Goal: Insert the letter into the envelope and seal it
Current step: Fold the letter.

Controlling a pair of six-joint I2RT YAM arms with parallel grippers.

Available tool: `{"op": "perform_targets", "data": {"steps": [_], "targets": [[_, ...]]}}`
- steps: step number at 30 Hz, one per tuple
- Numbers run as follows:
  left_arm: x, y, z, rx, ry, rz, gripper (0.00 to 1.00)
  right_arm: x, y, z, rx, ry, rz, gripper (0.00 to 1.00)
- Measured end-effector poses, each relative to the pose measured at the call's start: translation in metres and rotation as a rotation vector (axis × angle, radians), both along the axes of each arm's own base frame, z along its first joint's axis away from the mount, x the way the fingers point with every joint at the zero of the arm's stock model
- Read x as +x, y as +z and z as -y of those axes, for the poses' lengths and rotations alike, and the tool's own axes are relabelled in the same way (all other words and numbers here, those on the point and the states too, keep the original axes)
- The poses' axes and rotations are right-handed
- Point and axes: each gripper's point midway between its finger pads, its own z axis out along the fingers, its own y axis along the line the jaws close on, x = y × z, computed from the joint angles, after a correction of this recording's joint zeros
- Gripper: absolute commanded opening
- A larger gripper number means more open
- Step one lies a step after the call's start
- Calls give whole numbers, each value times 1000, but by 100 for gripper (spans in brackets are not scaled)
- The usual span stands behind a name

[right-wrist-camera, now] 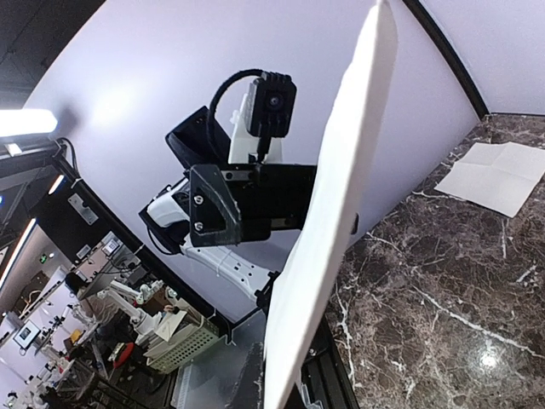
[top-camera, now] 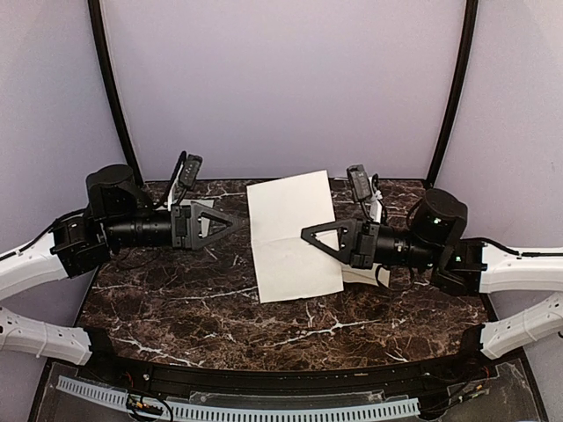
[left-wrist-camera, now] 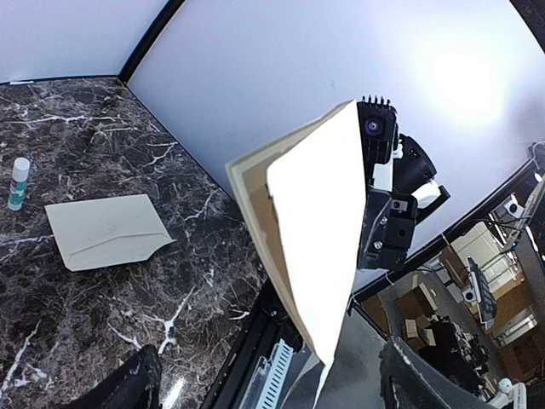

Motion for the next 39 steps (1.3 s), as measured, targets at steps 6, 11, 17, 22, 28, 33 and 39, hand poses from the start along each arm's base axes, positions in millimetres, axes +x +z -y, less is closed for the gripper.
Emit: {"op": "perform_targets", "data": {"steps": [6,11,17,22,28,33,39], "targets": [[-11,8,13,-61,-98,5,90,-1,12,1,48,2,13,0],[-21,17,25,-108,-176,20,87,-1,15,2,60,3,10,0],[-30,10,39,-111,-255,6,63,-3,22,3,88,12,15,0],[-33,8,44,-116,-282,-14,41,-4,26,3,102,17,16,0],[-34,23,44,-174,-288,8,8,-4,26,3,104,17,5,0],[-33,23,44,-183,-282,1,0,-4,28,5,110,13,3,45],[-30,23,44,-183,-264,2,0,-8,39,20,136,-11,20,60]]}}
